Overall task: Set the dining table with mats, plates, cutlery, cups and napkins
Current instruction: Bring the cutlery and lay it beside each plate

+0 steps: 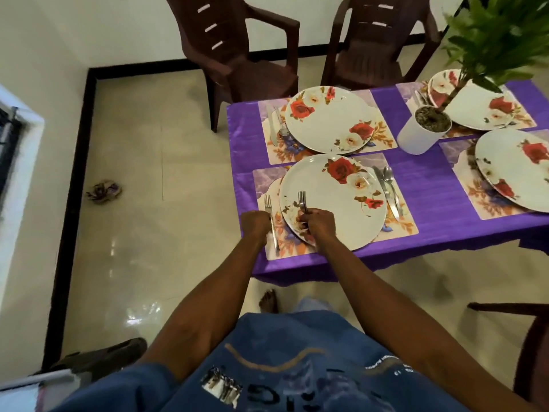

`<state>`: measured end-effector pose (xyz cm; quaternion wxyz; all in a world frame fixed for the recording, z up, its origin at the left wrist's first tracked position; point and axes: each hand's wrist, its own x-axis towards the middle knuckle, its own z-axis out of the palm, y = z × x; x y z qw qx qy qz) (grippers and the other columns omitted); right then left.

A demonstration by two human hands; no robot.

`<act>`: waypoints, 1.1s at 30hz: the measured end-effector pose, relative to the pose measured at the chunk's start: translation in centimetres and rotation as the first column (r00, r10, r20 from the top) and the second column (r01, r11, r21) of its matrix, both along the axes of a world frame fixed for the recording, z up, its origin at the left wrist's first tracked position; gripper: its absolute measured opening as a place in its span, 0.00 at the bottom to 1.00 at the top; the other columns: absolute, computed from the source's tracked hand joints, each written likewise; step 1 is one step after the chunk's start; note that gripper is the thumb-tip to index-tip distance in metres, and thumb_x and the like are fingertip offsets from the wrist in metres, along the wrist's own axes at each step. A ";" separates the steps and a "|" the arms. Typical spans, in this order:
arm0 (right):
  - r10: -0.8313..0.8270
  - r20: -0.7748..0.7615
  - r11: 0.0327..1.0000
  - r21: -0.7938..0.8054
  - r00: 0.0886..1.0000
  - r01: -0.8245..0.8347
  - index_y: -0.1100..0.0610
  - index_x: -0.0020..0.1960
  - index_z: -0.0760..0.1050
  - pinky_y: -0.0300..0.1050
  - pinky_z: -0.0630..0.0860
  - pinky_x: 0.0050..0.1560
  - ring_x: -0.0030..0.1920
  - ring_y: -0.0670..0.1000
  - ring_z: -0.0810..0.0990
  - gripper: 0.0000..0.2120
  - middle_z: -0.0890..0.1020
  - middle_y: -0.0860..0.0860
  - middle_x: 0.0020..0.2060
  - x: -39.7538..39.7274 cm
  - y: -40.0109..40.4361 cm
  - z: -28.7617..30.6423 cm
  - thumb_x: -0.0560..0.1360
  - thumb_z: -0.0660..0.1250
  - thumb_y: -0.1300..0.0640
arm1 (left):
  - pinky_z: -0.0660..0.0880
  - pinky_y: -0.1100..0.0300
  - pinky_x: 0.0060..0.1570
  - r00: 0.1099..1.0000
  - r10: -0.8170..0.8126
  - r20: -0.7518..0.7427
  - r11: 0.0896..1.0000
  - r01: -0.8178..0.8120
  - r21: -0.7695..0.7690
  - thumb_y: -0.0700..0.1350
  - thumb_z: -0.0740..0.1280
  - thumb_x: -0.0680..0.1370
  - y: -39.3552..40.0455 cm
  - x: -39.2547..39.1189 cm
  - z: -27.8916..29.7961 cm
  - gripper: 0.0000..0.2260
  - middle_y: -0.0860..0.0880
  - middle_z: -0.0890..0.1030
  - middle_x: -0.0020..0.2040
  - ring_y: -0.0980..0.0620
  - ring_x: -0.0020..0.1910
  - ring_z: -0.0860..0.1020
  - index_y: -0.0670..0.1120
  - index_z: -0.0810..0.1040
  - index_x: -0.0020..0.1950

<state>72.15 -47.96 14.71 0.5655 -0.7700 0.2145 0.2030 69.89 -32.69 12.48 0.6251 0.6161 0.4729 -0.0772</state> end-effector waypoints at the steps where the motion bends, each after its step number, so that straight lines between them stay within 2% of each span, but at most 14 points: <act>1: 0.019 0.002 1.000 0.001 1.000 -0.019 0.61 0.53 0.83 0.42 0.77 0.35 0.31 0.51 0.77 0.10 0.83 0.57 0.37 0.4 0.1 0.1 0.72 0.70 0.66 | 0.77 0.58 0.38 0.999 -0.027 -0.024 0.999 0.028 0.017 0.39 0.65 0.75 0.1 0.4 -0.6 0.07 0.47 0.79 0.38 0.47 0.39 0.79 0.46 0.75 0.37; 3: 0.041 0.002 0.999 0.004 0.999 -0.041 0.60 0.52 0.84 0.37 0.73 0.30 0.29 0.49 0.76 0.10 0.82 0.55 0.35 1.6 0.3 0.3 0.72 0.69 0.66 | 0.78 0.52 0.34 0.999 -0.026 -0.038 0.999 0.028 0.041 0.36 0.66 0.71 0.5 1.0 -2.1 0.04 0.40 0.83 0.36 0.45 0.36 0.82 0.38 0.80 0.38; 5: 0.049 -0.014 0.999 0.009 0.999 -0.049 0.59 0.50 0.84 0.38 0.74 0.31 0.30 0.50 0.77 0.09 0.84 0.54 0.35 2.6 0.2 0.1 0.72 0.70 0.66 | 0.79 0.49 0.32 0.999 0.010 -0.033 0.998 -0.008 0.059 0.35 0.67 0.69 0.6 1.8 -2.7 0.05 0.39 0.83 0.35 0.47 0.31 0.82 0.34 0.82 0.39; 8: 0.087 -0.037 0.996 0.026 0.996 -0.086 0.60 0.49 0.84 0.43 0.77 0.35 0.32 0.51 0.79 0.08 0.85 0.53 0.36 3.7 0.2 -0.1 0.70 0.71 0.65 | 0.75 0.59 0.25 0.998 0.024 -0.056 0.996 -0.019 0.088 0.35 0.69 0.72 0.1 2.0 -0.2 0.04 0.41 0.81 0.33 0.51 0.23 0.77 0.36 0.80 0.38; 11: 0.120 -0.024 0.993 0.015 0.992 -0.120 0.59 0.49 0.84 0.44 0.78 0.39 0.33 0.50 0.80 0.08 0.85 0.53 0.37 4.6 0.1 -0.5 0.71 0.71 0.64 | 0.73 0.59 0.24 0.998 0.021 -0.059 0.994 -0.015 0.108 0.34 0.66 0.71 -0.2 2.5 0.7 0.05 0.39 0.79 0.30 0.48 0.21 0.75 0.35 0.78 0.35; 15: 0.148 -0.015 0.989 0.008 0.989 -0.148 0.55 0.48 0.83 0.36 0.76 0.34 0.32 0.48 0.79 0.07 0.83 0.50 0.35 5.2 -0.2 -0.6 0.73 0.71 0.63 | 0.74 0.56 0.24 0.996 0.028 -0.086 0.986 -0.013 0.168 0.35 0.66 0.68 -0.8 2.9 0.9 0.04 0.39 0.81 0.31 0.45 0.23 0.78 0.36 0.78 0.34; 19: 0.151 -0.042 0.988 0.024 0.988 -0.150 0.56 0.48 0.83 0.35 0.74 0.33 0.31 0.46 0.78 0.04 0.84 0.52 0.36 5.4 -0.4 -1.0 0.74 0.70 0.61 | 0.72 0.60 0.23 0.992 0.007 -0.124 0.975 0.021 0.223 0.39 0.67 0.69 -0.9 3.1 0.3 0.07 0.40 0.83 0.34 0.43 0.29 0.82 0.36 0.81 0.40; 23: 0.138 -0.096 0.988 0.078 0.986 -0.131 0.58 0.45 0.84 0.40 0.70 0.27 0.28 0.48 0.75 0.04 0.82 0.54 0.32 5.4 -0.7 -1.3 0.73 0.70 0.62 | 0.78 0.54 0.31 0.994 0.010 -0.107 0.969 0.016 0.245 0.38 0.65 0.67 -1.0 3.2 0.4 0.08 0.39 0.83 0.38 0.41 0.36 0.84 0.35 0.80 0.41; 25: 0.140 -0.118 0.985 0.114 0.983 -0.127 0.59 0.47 0.84 0.40 0.66 0.25 0.28 0.49 0.74 0.05 0.81 0.54 0.31 5.4 -0.8 -1.4 0.73 0.69 0.62 | 0.79 0.54 0.32 0.994 0.013 -0.112 0.970 0.014 0.241 0.37 0.66 0.68 -1.1 2.9 0.8 0.07 0.40 0.84 0.38 0.44 0.35 0.83 0.35 0.80 0.42; 27: 0.142 -0.129 0.983 0.139 0.981 -0.124 0.61 0.49 0.84 0.40 0.66 0.25 0.28 0.48 0.73 0.07 0.80 0.54 0.31 5.5 -1.0 -1.4 0.73 0.69 0.63 | 0.76 0.58 0.29 0.994 0.033 -0.103 0.970 -0.007 0.243 0.38 0.67 0.69 -1.1 2.6 1.3 0.05 0.42 0.83 0.36 0.46 0.32 0.82 0.36 0.79 0.39; 30: 0.143 -0.139 0.975 0.191 0.980 -0.115 0.63 0.49 0.82 0.42 0.68 0.29 0.30 0.49 0.72 0.07 0.80 0.56 0.34 5.5 -1.0 -1.0 0.73 0.68 0.64 | 0.69 0.58 0.37 0.990 0.084 -0.111 0.939 -0.042 0.341 0.41 0.67 0.74 -1.0 2.5 1.7 0.08 0.47 0.76 0.37 0.48 0.37 0.75 0.41 0.72 0.36; 31: 0.148 -0.147 0.968 0.223 0.978 -0.113 0.64 0.49 0.82 0.42 0.68 0.31 0.31 0.50 0.72 0.07 0.80 0.58 0.36 5.5 -1.0 -0.9 0.73 0.67 0.65 | 0.68 0.58 0.38 0.991 0.091 -0.102 0.924 -0.046 0.380 0.42 0.66 0.75 -1.0 2.5 1.6 0.08 0.47 0.75 0.39 0.48 0.38 0.74 0.41 0.72 0.38; 33: 0.151 -0.160 0.954 0.281 0.976 -0.101 0.65 0.50 0.80 0.43 0.70 0.33 0.34 0.52 0.74 0.07 0.81 0.60 0.40 5.6 -1.0 -0.7 0.74 0.65 0.66 | 0.66 0.59 0.34 0.996 0.082 -0.031 0.913 -0.062 0.404 0.44 0.66 0.76 -1.2 2.8 1.6 0.08 0.46 0.77 0.39 0.49 0.37 0.74 0.42 0.75 0.38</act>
